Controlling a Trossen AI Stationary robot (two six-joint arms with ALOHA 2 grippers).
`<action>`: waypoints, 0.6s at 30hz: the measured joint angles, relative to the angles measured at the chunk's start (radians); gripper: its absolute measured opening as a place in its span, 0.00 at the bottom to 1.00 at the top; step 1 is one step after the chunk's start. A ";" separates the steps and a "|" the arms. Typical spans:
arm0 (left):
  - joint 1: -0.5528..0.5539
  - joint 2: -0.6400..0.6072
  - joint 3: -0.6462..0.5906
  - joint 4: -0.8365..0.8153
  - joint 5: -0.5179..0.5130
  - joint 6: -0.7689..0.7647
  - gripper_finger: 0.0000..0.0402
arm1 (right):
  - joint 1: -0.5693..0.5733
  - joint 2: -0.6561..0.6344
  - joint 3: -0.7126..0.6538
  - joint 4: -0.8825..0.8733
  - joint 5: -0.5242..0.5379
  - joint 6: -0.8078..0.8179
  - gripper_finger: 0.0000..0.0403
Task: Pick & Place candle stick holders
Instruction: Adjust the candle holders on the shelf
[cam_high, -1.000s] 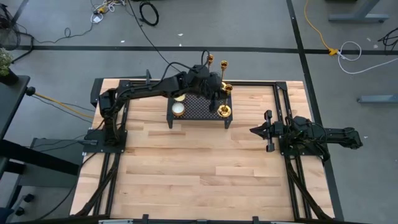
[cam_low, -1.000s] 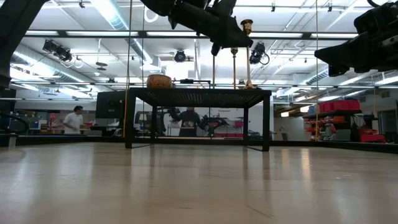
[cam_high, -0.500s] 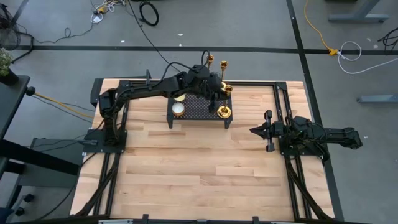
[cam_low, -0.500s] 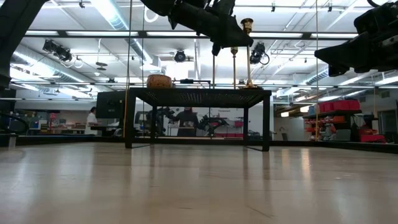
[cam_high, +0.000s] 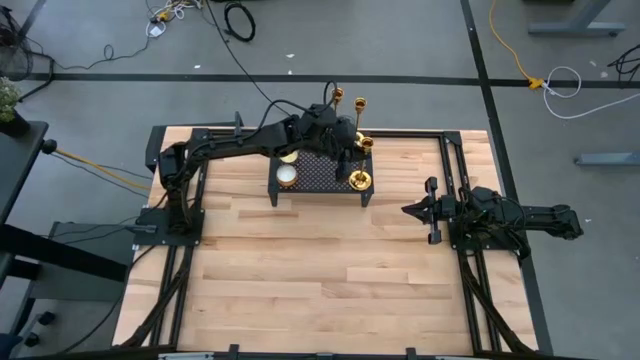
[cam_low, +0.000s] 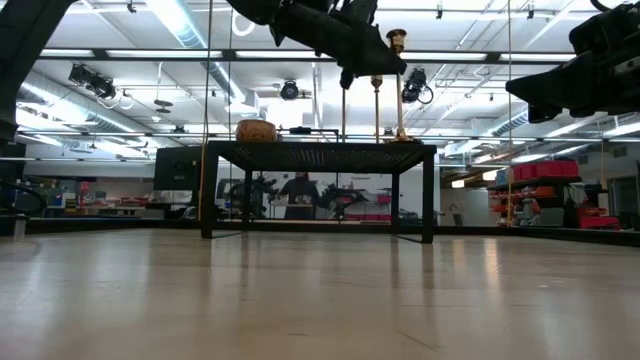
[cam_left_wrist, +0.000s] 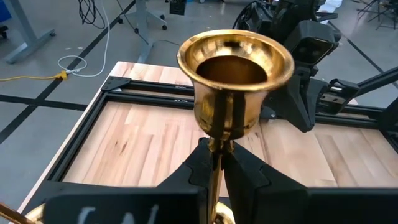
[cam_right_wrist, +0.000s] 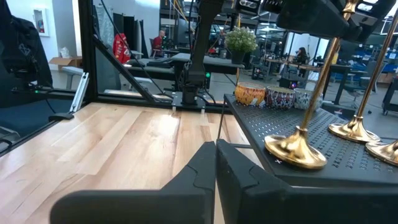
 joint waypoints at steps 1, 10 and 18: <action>0.000 -0.002 0.000 -0.002 0.001 0.001 0.08 | 0.000 0.000 0.000 0.000 0.000 0.000 0.03; 0.000 -0.002 0.000 -0.003 0.001 0.008 0.08 | 0.000 0.000 0.000 0.000 0.000 0.000 0.03; 0.000 -0.002 0.000 -0.003 -0.034 0.048 0.08 | 0.000 0.000 0.000 0.000 0.000 0.000 0.03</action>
